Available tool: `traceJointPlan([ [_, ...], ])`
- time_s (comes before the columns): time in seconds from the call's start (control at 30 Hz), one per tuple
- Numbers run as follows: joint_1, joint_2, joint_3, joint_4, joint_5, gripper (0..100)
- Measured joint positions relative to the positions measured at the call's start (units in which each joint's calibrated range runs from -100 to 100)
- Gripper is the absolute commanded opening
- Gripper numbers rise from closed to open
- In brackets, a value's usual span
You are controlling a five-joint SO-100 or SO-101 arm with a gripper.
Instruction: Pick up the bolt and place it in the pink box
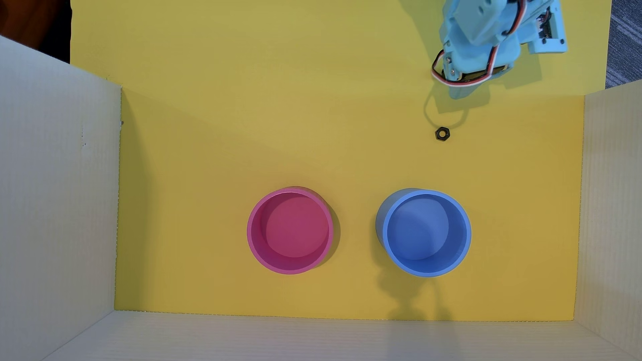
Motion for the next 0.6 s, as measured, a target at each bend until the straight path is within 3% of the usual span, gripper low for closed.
traceJointPlan([
  [0.6,-4.52,6.61,-0.63,-1.88,-1.03,17],
])
